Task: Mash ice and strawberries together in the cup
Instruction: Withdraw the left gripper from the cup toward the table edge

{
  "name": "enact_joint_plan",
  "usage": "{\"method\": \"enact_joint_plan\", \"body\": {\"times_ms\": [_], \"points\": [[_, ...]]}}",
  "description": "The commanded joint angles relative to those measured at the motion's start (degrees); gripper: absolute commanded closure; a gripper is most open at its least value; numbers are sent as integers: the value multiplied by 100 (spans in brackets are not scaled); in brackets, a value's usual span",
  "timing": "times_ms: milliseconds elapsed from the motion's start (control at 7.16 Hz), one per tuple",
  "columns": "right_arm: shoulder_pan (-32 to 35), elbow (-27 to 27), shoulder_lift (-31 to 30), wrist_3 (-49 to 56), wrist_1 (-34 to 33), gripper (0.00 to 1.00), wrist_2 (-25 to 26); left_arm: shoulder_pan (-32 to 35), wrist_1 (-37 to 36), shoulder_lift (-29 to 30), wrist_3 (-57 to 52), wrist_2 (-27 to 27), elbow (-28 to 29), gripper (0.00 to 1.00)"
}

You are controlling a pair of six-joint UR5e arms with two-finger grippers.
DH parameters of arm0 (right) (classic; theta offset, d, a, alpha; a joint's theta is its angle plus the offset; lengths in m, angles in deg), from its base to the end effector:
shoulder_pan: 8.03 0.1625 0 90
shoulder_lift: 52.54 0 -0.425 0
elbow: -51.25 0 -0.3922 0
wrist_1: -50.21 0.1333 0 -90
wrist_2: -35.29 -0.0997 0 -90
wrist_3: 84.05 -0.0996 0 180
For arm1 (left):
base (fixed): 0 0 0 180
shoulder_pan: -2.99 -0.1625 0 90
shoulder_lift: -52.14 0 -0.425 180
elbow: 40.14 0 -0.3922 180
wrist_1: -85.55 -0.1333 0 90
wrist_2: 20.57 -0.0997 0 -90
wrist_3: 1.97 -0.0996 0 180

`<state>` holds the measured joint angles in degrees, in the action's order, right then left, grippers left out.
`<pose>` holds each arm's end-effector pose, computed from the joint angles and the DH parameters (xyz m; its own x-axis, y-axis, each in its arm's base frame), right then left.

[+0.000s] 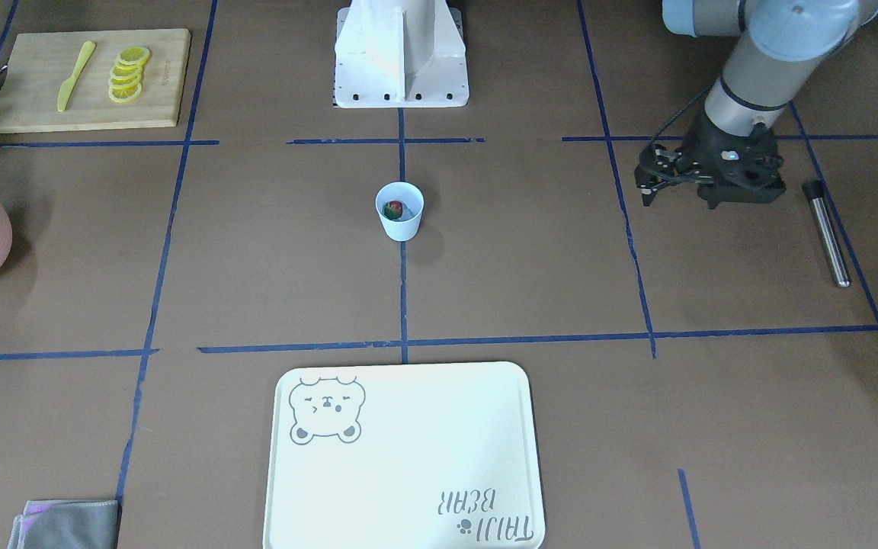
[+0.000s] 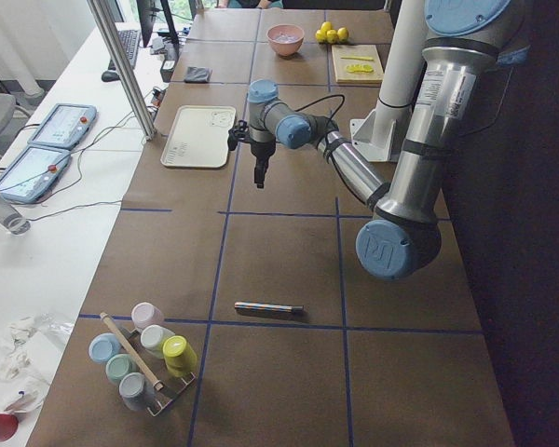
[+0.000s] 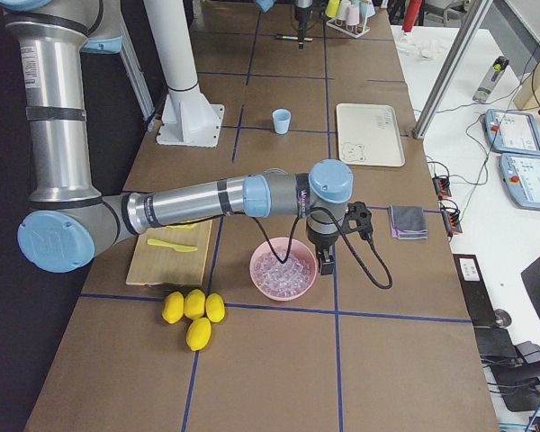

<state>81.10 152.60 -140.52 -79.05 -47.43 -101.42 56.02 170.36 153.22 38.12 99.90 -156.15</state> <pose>0.0532 -0.5034 0.5545 0.6806 -0.1695 0.7128 0.0747 0.9839 0.1626 0.2493 -0.4689 0.3632 0.7323 0.1235 -0.6697 -0.0509 0.9906 0.1270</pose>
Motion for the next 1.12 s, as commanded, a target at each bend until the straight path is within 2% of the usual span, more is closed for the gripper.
{"method": "enact_joint_plan", "body": {"times_ms": [0, 140, 279, 419, 559, 977], "points": [[25, -54, 1, 1, 0, 1, -4, 558, 324, -876, -834, 169, 34, 0], [34, -63, 1, 1, 0, 1, -4, 681, 760, -1201, -835, 178, 182, 0], [34, -63, 18, 1, 0, 1, 4, 813, 1809, -1605, -835, 309, 653, 0], [34, -63, 35, 1, 0, 1, 13, 910, 3098, -1739, -792, 475, 1563, 0], [34, -63, 44, 1, 9, 1, 13, 998, 3825, -1723, -774, 477, 2225, 0], [34, -63, 44, 1, 9, 1, 22, 1314, 3938, -1680, -844, 477, 2607, 0]]}}
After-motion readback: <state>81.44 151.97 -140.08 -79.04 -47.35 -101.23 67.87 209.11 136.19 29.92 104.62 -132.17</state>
